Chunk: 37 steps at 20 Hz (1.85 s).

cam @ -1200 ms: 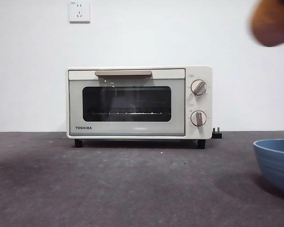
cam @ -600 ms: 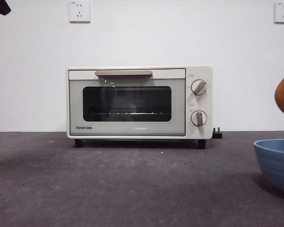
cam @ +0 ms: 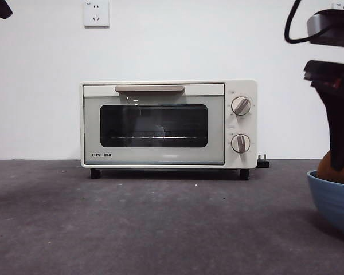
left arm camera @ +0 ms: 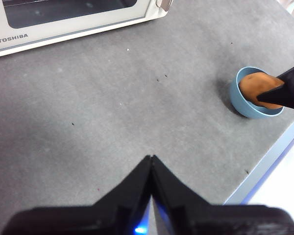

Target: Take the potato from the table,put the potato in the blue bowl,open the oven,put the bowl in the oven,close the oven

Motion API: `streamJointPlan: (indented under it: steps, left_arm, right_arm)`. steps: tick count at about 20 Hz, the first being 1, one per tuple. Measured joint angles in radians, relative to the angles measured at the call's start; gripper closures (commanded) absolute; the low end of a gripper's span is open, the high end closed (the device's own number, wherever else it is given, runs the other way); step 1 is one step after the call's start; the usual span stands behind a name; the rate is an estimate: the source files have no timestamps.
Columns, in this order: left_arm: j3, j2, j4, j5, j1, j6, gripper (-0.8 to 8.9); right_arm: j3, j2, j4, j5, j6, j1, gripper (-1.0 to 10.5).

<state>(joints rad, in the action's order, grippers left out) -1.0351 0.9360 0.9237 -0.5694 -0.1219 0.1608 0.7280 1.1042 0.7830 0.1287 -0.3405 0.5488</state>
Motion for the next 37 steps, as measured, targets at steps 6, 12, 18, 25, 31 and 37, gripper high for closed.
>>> streamJointPlan:
  steps: [6,12,18,25,31,37]
  left_arm:
    - [0.0,0.0,0.004,0.0,0.0,0.011,8.19]
    - [0.0,0.0,0.004,0.0,0.0,0.012,8.19]
    - [0.0,0.023,-0.013,0.0,0.0,0.013,8.19]
    - [0.0,0.072,-0.082,0.0,0.0,0.013,8.19]
    - [0.0,0.161,-0.387,-0.023,0.0,-0.109,8.19]
    - [-0.034,0.404,-0.71,-0.18,-0.005,-0.303,8.19]
  right_arm:
    - [0.0,0.043,0.003,0.002,-0.006,0.0,6.5]
    - [0.0,0.044,-0.021,0.031,-0.015,0.0,5.9]
    - [0.001,0.044,0.021,0.053,-0.015,0.0,5.2]
    - [0.121,0.043,0.148,0.069,-0.015,0.0,4.4]
    - [0.389,-0.053,0.261,0.069,0.0,0.026,5.3]
    - [0.574,-0.205,0.298,0.019,0.0,0.061,9.3]
